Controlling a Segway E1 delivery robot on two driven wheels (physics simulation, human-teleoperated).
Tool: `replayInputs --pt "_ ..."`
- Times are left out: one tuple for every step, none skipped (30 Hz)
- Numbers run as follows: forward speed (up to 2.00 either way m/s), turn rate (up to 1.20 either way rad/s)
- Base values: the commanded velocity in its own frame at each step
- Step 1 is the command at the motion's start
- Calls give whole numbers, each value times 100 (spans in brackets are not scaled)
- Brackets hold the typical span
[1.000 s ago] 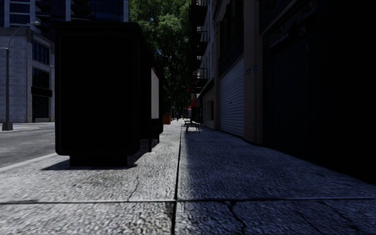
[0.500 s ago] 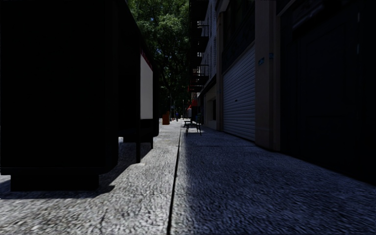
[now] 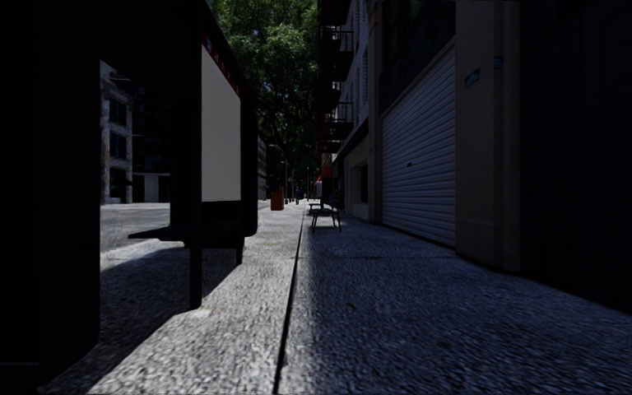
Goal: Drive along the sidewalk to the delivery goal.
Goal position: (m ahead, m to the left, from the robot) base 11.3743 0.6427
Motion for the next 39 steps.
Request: replayInputs --pt "200 0" --pt "200 0" --pt "200 0" --pt "200 0" --pt "200 0" --pt "200 0" --pt "200 0" --pt "200 0" --pt "200 0" --pt "200 0" --pt "200 0" --pt "200 0" --pt "200 0" --pt "200 0" --pt "200 0" --pt "200 0" --pt "200 0" --pt "200 0" --pt "200 0" --pt "200 0" --pt "200 0" --pt "200 0" --pt "200 0" --pt "200 0" --pt "200 0" --pt "200 0" --pt "200 0" --pt "200 0" --pt "200 0" --pt "200 0" --pt "200 0" --pt "200 0" --pt "200 0" --pt "200 0" --pt "200 0" --pt "200 0" --pt "200 0" --pt "200 0" --pt "200 0"
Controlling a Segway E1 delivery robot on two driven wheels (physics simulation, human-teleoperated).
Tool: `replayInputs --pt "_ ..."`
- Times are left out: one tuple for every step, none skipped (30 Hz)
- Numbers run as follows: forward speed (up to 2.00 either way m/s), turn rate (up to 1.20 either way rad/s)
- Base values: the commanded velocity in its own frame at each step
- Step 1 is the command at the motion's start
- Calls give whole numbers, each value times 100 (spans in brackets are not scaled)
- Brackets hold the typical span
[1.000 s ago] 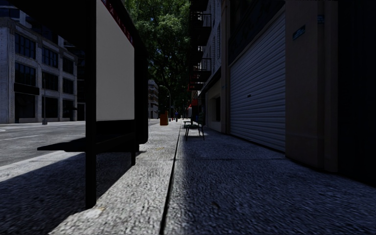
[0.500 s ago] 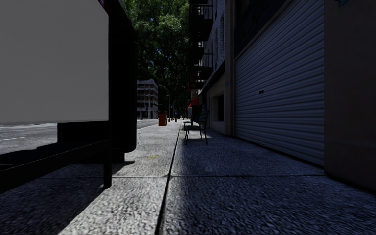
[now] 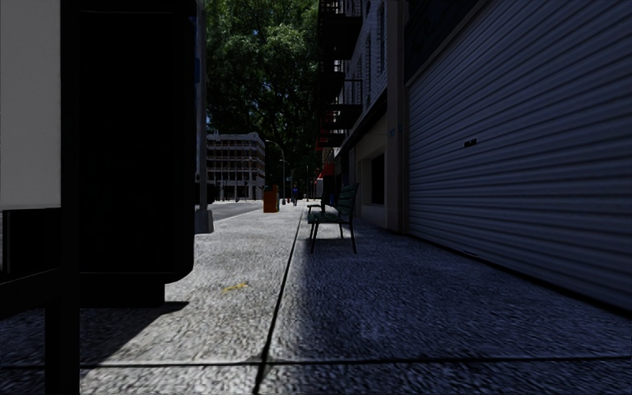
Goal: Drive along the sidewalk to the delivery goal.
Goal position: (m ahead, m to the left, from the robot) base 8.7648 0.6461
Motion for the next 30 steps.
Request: replayInputs --pt "200 0" --pt "200 0" --pt "200 0" --pt "200 0" --pt "200 0" --pt "200 0" --pt "200 0" --pt "200 0" --pt "200 0" --pt "200 0" --pt "200 0" --pt "200 0" --pt "200 0" --pt "200 0" --pt "200 0" --pt "200 4" --pt "200 12" --pt "200 21" --pt "200 41" --pt "200 41" --pt "200 50" --pt "200 52" --pt "200 53" --pt "200 53" --pt "200 53" --pt "200 53" --pt "200 53" --pt "200 53" --pt "200 53" --pt "200 53"
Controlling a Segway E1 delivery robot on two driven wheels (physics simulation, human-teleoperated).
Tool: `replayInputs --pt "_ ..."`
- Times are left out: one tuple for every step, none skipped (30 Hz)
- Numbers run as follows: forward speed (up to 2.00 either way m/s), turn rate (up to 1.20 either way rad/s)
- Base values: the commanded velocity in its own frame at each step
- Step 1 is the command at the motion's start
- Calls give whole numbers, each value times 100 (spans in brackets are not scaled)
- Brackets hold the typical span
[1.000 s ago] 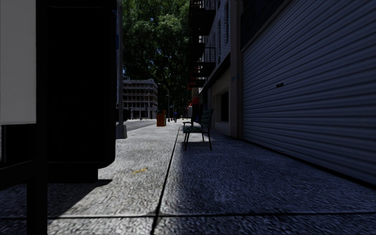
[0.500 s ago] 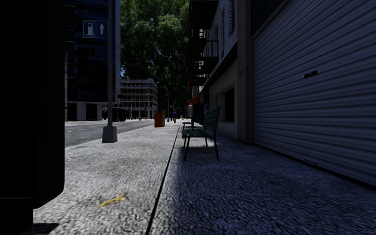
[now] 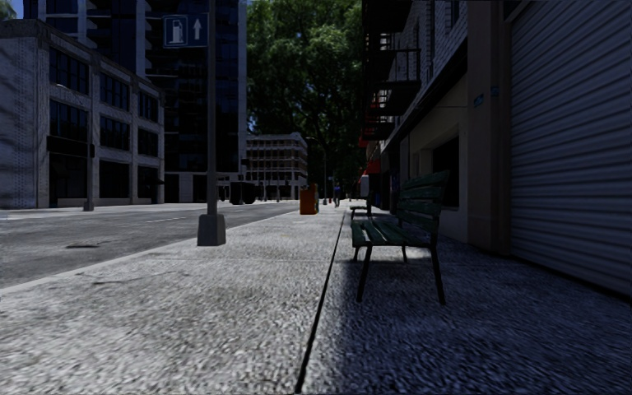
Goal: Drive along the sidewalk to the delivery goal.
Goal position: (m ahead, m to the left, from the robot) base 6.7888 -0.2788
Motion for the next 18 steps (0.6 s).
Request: replayInputs --pt "200 53" --pt "200 53" --pt "200 53" --pt "200 46" --pt "200 5" --pt "200 0" --pt "200 0" --pt "200 0" --pt "200 0" --pt "200 0" --pt "200 0" --pt "200 0" --pt "200 0" --pt "200 0" --pt "200 0" --pt "200 0" --pt "200 44" --pt "200 89"
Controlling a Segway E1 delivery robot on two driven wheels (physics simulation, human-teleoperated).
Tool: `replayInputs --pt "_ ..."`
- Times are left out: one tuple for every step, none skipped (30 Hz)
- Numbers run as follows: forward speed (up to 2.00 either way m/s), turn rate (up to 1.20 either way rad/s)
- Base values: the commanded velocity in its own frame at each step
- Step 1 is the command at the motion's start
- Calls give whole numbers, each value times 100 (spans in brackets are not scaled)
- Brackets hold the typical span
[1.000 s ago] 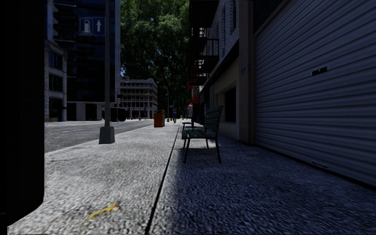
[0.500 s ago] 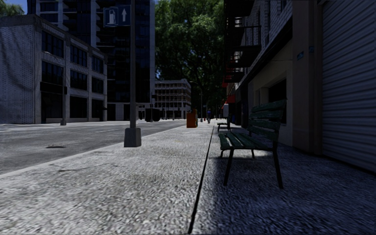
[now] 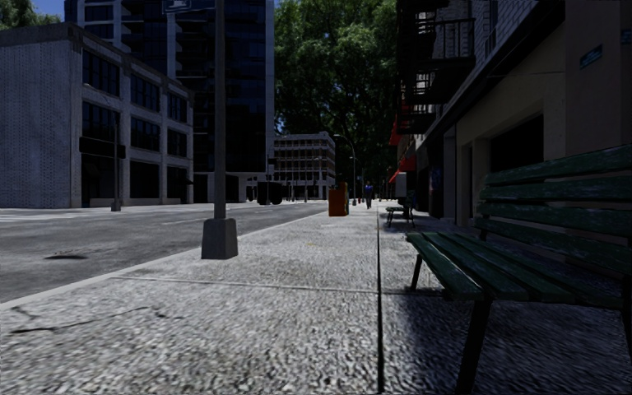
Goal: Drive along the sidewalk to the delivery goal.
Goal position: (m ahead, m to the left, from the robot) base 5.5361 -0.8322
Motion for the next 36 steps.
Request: replayInputs --pt "200 104" --pt "200 109" --pt "200 110" --pt "200 106" --pt "200 28" --pt "200 4" --pt "200 0" --pt "200 0" --pt "200 0" --pt "200 0" --pt "200 0" --pt "200 0" --pt "200 0" --pt "200 0" --pt "200 0" --pt "200 0" --pt "200 0" --pt "200 0" --pt "200 0" --pt "200 0" --pt "200 0" --pt "200 -12" --pt "200 -30" --pt "200 -51" --pt "200 -69" --pt "200 -69" --pt "200 -77" --pt "200 -80" --pt "200 -80" --pt "200 -81" --pt "200 -38" --pt "200 0" --pt "200 0" --pt "200 0" --pt "200 0" --pt "200 0"
